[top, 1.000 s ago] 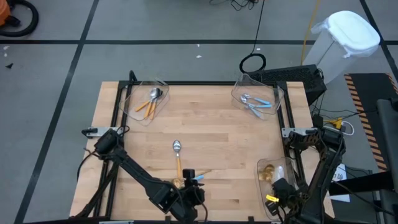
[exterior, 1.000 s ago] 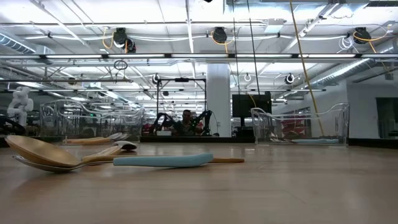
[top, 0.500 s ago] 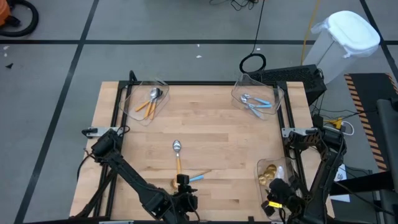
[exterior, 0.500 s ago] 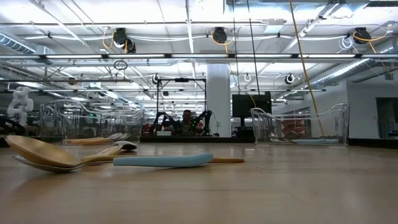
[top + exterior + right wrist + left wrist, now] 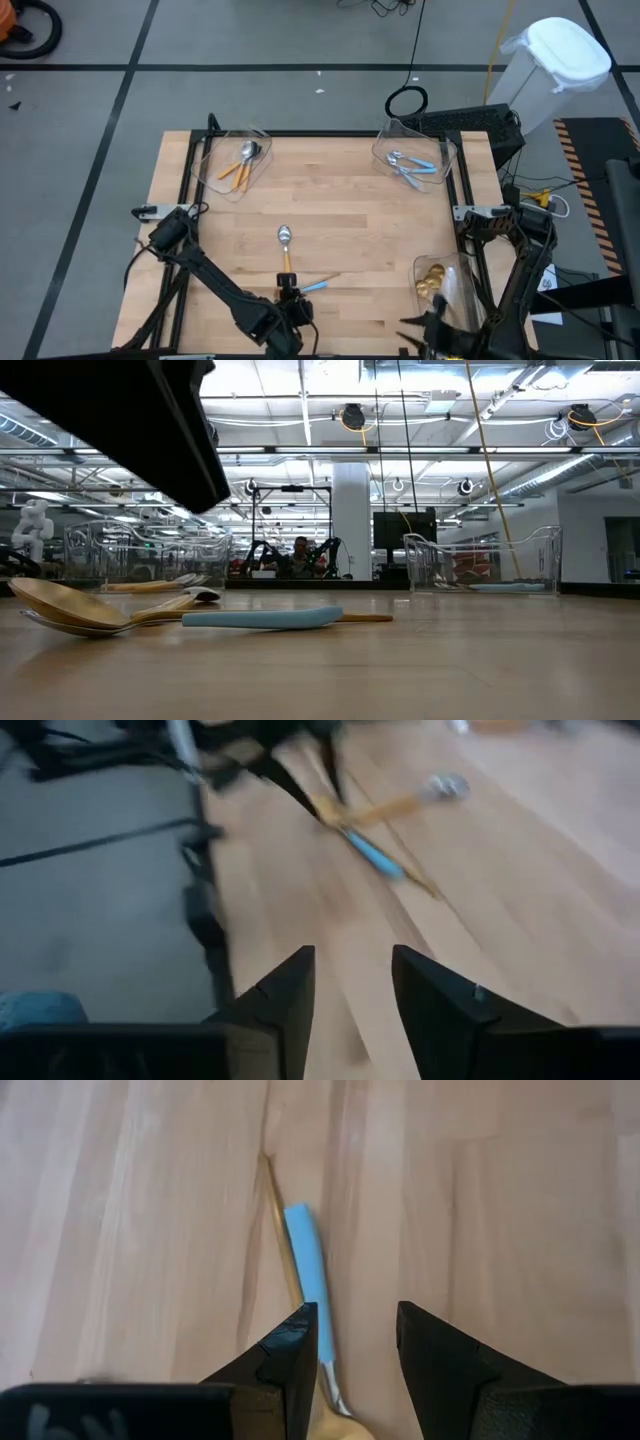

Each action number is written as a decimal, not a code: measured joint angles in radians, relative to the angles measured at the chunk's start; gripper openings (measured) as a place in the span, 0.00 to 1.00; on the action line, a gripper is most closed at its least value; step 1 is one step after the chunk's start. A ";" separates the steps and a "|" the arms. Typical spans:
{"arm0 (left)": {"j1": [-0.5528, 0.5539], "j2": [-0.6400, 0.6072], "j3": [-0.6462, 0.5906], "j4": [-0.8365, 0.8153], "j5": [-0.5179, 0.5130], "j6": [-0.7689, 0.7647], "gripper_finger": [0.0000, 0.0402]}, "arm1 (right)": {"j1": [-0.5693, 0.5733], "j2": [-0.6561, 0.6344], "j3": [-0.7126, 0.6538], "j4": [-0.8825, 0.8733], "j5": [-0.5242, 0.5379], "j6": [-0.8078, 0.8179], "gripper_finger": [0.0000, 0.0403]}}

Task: Sort silverware by color (type)
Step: Put the gold spoon into the bottom transparent bin

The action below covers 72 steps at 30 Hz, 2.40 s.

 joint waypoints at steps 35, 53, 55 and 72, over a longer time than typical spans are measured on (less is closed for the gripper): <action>0.151 0.000 -0.098 -0.034 0.211 -0.055 0.34 | -0.013 0.036 0.000 0.296 0.030 -0.603 0.33; 0.213 0.001 -0.174 0.114 0.269 0.077 0.34 | -0.024 0.036 0.000 0.274 0.100 -0.603 0.33; 0.225 0.002 -0.174 0.133 0.270 0.118 0.34 | -0.042 0.036 0.000 0.259 0.165 -0.610 0.33; 0.318 0.083 -0.170 0.324 0.326 0.306 0.09 | -0.324 -0.012 0.000 0.177 -0.063 -0.701 0.33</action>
